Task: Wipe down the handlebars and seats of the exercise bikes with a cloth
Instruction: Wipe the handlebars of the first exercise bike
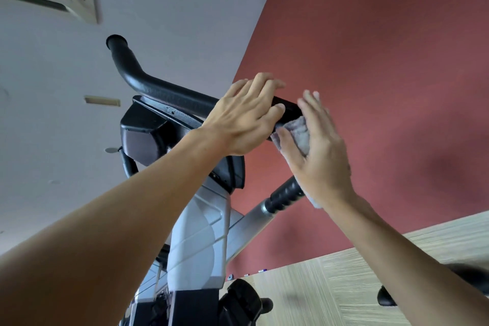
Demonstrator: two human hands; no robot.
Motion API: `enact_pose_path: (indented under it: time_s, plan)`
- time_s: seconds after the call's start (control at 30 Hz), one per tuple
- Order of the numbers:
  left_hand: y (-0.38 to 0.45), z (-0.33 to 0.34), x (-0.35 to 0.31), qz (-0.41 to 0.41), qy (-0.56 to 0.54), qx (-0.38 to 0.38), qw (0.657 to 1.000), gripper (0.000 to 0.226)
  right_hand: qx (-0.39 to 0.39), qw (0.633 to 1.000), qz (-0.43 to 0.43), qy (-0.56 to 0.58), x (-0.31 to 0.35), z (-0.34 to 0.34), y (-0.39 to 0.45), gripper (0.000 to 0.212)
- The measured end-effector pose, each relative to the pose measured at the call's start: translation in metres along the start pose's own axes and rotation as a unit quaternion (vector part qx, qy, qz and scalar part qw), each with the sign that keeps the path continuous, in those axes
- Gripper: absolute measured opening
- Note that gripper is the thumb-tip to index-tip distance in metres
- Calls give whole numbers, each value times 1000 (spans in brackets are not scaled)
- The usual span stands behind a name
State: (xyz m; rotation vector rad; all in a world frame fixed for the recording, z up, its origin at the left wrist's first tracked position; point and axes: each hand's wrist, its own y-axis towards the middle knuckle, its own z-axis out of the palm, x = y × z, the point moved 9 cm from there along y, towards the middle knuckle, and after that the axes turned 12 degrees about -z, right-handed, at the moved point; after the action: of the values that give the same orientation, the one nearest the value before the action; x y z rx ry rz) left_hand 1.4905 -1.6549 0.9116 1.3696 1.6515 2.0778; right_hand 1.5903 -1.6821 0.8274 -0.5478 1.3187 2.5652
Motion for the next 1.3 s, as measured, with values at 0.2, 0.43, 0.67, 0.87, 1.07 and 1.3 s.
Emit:
enact_pose_path:
  time_s: [0.2,0.43,0.67,0.87,1.07,1.3]
  plan:
    - [-39,-11,58,-40,68,-22,997,65,74,981,-152,-93,8,3,7,64]
    - [-39,-14,74,-67,-76,-18,995,66,144,925,-272,-222,66,64,58,63]
    - [-53,-25,99,-91,39,-75,992,64,176,938,-203,-218,36,31,30,93]
    - [-52,-30,112,-59,-17,-51,997,67,189,905,-260,-280,79,90,75,82]
    - [-58,-38,125,-71,43,-52,995,64,191,919,-242,-247,59,65,57,96]
    - [-56,-37,129,-77,12,-46,996,63,194,908,-230,-290,66,72,63,86]
